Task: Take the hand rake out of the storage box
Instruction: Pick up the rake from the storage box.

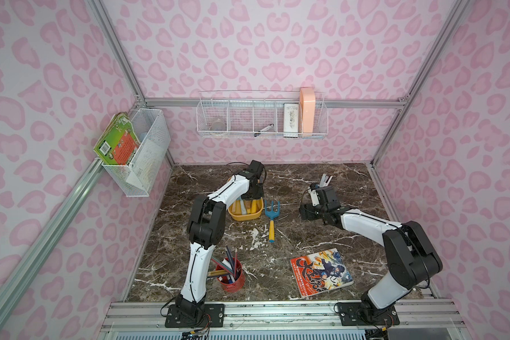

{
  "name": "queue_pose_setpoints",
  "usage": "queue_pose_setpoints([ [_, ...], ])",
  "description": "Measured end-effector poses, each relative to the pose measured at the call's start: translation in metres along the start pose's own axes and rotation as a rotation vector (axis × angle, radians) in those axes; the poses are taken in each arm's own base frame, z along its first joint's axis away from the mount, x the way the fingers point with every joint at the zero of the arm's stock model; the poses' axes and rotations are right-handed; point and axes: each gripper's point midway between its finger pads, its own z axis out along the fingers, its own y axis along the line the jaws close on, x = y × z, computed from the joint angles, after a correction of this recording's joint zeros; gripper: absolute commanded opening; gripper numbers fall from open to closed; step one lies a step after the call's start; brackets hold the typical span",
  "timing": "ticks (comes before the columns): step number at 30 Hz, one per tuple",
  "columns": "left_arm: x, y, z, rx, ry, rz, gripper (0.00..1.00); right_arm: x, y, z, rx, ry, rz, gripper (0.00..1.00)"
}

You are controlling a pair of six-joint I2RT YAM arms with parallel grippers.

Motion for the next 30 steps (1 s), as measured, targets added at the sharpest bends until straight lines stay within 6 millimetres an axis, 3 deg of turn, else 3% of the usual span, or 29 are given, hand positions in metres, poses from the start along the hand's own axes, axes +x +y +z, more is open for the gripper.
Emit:
queue_pose_setpoints([
  [9,-0.01,-0.003,-0.015,0.01,-0.032,0.016,0.07,-0.002,0.0,-0.001,0.002,-0.006,-0.001,0.89],
  [17,-0.019,-0.006,-0.042,0.033,-0.064,0.014,0.07,-0.004,0.0,-0.002,0.002,-0.008,-0.001,0.89],
  [25,-0.02,-0.031,-0.077,0.143,-0.086,0.027,0.07,-0.012,-0.002,-0.005,0.006,-0.025,0.004,0.89],
  [30,0.006,-0.071,-0.097,0.196,-0.082,0.091,0.07,-0.021,-0.018,-0.013,0.014,-0.051,0.041,0.88],
])
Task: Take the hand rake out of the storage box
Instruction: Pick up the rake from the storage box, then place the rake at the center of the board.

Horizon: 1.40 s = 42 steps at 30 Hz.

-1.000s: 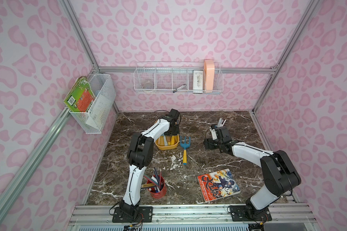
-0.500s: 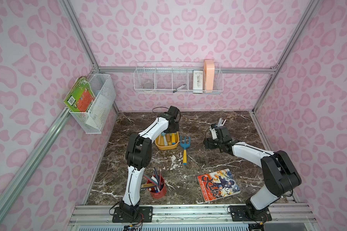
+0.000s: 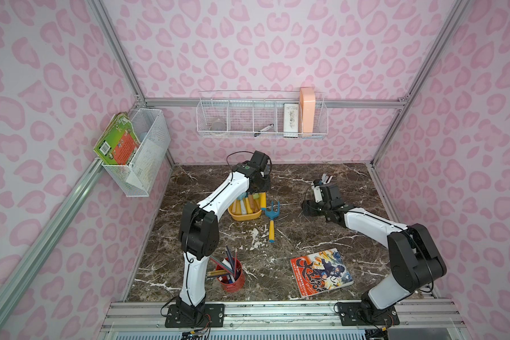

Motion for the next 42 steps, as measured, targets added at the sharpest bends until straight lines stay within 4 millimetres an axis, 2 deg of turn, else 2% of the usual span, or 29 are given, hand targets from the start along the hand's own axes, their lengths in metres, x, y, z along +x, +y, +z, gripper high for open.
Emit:
queue_pose_setpoints([
  [6,0.047,-0.043,0.011,-0.01,0.05,0.08,0.07,-0.006,-0.036,-0.011,0.04,-0.025,0.069,0.87],
  [12,0.084,-0.06,0.042,-0.063,0.101,0.117,0.07,-0.002,-0.059,-0.027,0.069,-0.037,0.123,0.87],
  [17,0.106,-0.074,0.06,-0.088,0.128,0.162,0.07,0.007,-0.067,-0.031,0.078,-0.027,0.144,0.87],
  [22,0.112,-0.075,0.074,-0.13,0.13,0.162,0.07,0.012,-0.066,-0.032,0.066,-0.017,0.146,0.87],
  [29,0.122,-0.066,0.089,-0.194,0.157,0.148,0.09,0.015,-0.065,-0.033,0.064,-0.017,0.146,0.87],
  [35,0.118,-0.066,0.095,-0.213,0.141,0.13,0.1,0.019,-0.064,-0.033,0.059,-0.009,0.148,0.87],
  [42,0.116,-0.068,0.096,-0.207,0.137,0.093,0.17,0.023,-0.062,-0.033,0.048,-0.001,0.15,0.87],
])
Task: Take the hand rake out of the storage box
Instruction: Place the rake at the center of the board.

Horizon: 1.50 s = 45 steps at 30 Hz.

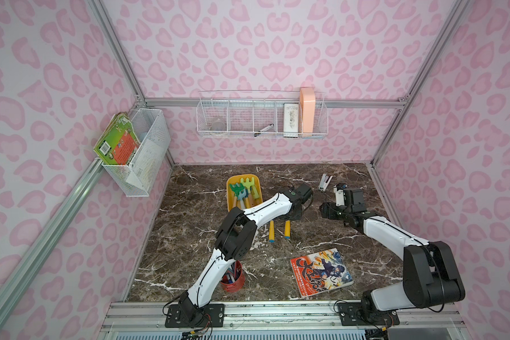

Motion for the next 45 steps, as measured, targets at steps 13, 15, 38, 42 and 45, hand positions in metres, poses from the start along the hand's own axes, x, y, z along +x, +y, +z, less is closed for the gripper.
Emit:
queue_pose_setpoints([
  [13,0.014,-0.009,0.006,0.062,0.061,-0.068,0.3,0.002,0.012,-0.002,-0.027,0.001,-0.02,0.87],
  [15,0.017,-0.008,0.004,0.07,0.067,-0.074,0.31,0.004,0.014,-0.001,-0.03,0.003,-0.023,0.87],
  [38,-0.034,0.127,-0.097,0.018,-0.144,-0.228,0.36,0.042,0.137,0.053,-0.174,0.13,-0.124,0.57],
  [42,-0.038,0.154,-0.108,-0.047,-0.169,-0.219,0.36,0.048,0.142,0.066,-0.167,0.154,-0.112,0.49],
  [45,-0.039,0.169,-0.11,-0.076,-0.175,-0.233,0.36,0.054,0.144,0.072,-0.164,0.171,-0.114,0.43],
])
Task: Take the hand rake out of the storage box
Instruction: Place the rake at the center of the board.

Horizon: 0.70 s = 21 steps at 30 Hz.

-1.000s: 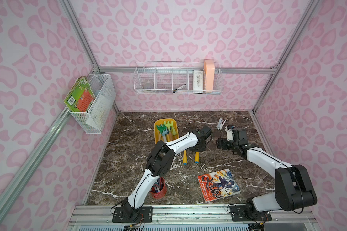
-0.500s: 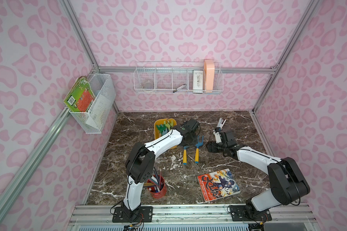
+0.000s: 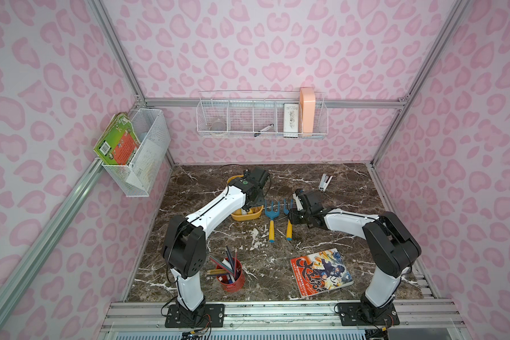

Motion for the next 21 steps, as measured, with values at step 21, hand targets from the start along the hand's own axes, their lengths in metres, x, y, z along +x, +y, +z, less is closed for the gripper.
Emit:
queue_pose_setpoints([
  [21,-0.016,0.036,-0.002,-0.056,-0.028,-0.038,0.35,0.027,0.011,0.007,-0.016,0.053,-0.009,0.26],
])
